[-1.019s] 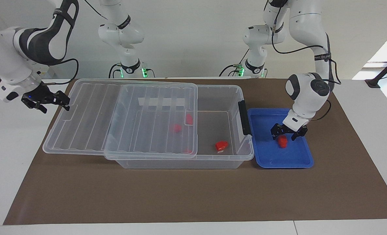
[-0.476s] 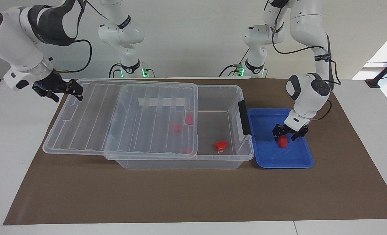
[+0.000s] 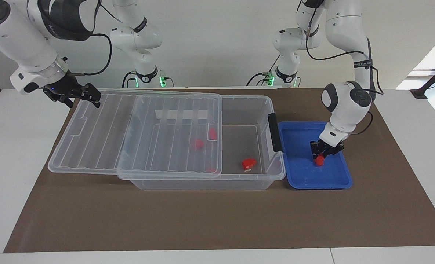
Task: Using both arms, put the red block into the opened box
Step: 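Grasp the red block with the left gripper and lift it, then carry the red block with the left gripper into the opened clear box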
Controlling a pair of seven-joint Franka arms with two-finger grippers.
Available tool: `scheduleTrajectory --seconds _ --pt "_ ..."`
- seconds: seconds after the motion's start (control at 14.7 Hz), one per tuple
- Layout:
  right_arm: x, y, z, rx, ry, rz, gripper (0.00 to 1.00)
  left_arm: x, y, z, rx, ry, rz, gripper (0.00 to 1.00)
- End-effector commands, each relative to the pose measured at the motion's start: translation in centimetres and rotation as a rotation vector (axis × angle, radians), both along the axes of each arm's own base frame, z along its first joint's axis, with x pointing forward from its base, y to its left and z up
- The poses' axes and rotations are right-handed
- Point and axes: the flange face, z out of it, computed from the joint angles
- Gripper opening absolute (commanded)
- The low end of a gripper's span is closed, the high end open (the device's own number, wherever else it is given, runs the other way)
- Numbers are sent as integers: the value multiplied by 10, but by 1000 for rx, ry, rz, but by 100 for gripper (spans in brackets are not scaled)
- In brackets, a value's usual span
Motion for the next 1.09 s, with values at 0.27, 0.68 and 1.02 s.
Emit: scheduleTrajectory --seconds 0.27,0.68,1.02 --pt "-1 4 7 -10 -4 -14 100 -26 -30 151 -5 6 -13 0" --pt "-3 0 10 -9 -7 -18 100 -64 -188 192 -31 43 48 0" --pt "-11 8 20 -13 -26 -1 100 -85 -287 147 -60 41 76 0"
